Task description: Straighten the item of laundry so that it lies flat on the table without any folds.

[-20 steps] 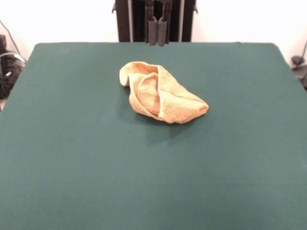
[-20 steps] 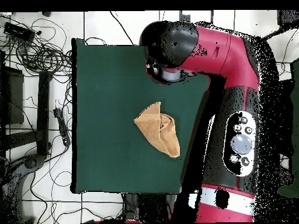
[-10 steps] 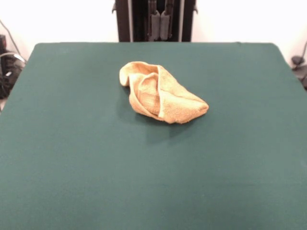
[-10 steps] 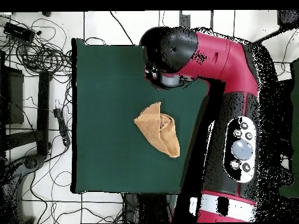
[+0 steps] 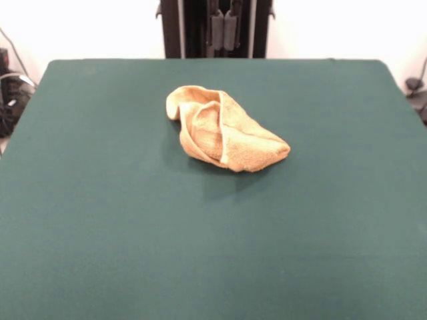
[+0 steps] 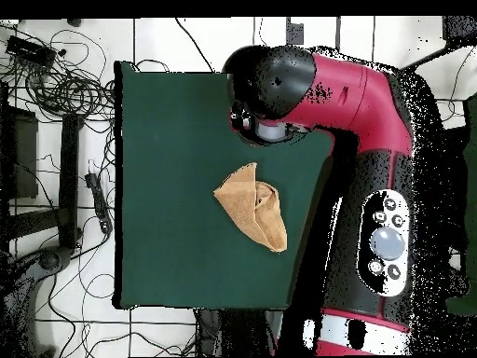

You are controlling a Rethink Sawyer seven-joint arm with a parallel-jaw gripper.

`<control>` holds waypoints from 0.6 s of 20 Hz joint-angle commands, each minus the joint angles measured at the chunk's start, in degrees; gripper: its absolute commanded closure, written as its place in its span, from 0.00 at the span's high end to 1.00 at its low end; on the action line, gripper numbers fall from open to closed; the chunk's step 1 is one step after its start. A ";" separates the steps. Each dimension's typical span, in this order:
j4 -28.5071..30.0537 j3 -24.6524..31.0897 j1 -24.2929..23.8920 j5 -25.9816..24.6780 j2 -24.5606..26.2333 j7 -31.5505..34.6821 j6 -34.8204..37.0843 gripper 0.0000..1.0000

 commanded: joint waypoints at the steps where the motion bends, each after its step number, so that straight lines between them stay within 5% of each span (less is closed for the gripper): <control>1: 2.40 3.70 1.01 0.96 5.00 9.91 -0.85 0.00; 12: -19.22 3.55 0.08 0.16 16.31 11.44 10.11 0.00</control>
